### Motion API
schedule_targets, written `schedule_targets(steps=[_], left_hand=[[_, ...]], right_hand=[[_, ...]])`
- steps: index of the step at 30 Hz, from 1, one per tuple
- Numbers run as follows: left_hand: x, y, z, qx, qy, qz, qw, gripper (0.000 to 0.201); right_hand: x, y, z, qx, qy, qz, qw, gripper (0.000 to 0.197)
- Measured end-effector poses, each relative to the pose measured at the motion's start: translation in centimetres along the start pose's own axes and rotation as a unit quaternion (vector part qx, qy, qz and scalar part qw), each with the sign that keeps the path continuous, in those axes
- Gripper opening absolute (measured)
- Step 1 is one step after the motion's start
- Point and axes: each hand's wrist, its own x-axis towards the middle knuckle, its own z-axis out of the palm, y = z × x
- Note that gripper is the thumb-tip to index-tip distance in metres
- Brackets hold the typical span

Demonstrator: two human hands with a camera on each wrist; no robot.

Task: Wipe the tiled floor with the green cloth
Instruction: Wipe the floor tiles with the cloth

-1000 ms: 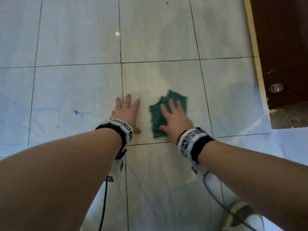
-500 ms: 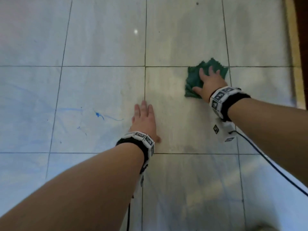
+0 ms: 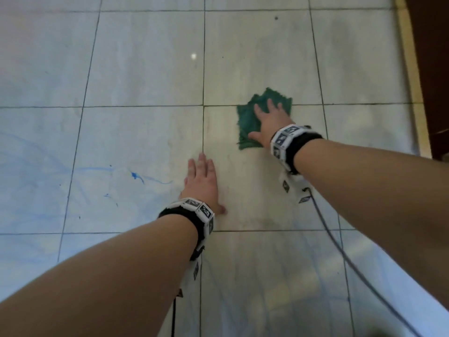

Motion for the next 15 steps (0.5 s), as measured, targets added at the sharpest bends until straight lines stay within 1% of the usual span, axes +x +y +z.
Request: schedule_targets(steps=[2, 4, 6, 9, 11, 13, 15], left_hand=[[0.1, 0.1, 0.0, 0.005, -0.005, 0.001, 1.0, 0.131], [0.2, 0.3, -0.1, 0.018, -0.003, 0.0, 1.0, 0.132], [0.3, 0.5, -0.3, 0.022, -0.001, -0.006, 1.0, 0.132], [0.3, 0.6, -0.3, 0.025, 0.015, -0.008, 1.0, 0.13], [0.3, 0.6, -0.2, 0.028, 0.031, -0.007, 0.999, 0.126], [0.2, 0.5, 0.0, 0.042, 0.04, -0.005, 0.998, 0.124], [0.0, 0.5, 0.1, 0.058, 0.044, 0.0, 0.997, 0.126]], right_hand=[[-1.8, 3.1, 1.0, 0.028, 0.001, 0.058, 0.998, 0.089], [-4.5, 4.6, 2.7, 0.044, 0.01, 0.078, 0.996, 0.088], [-7.8, 3.6, 5.0, 0.046, 0.008, 0.056, 0.997, 0.087], [-12.8, -0.9, 9.2, 0.017, -0.039, -0.03, 0.999, 0.087], [-15.5, -3.0, 11.7, -0.003, -0.066, -0.078, 0.995, 0.088], [-16.8, -2.7, 12.9, -0.006, -0.08, -0.089, 0.993, 0.088], [-16.5, 0.0, 12.1, 0.015, -0.065, -0.068, 0.995, 0.087]])
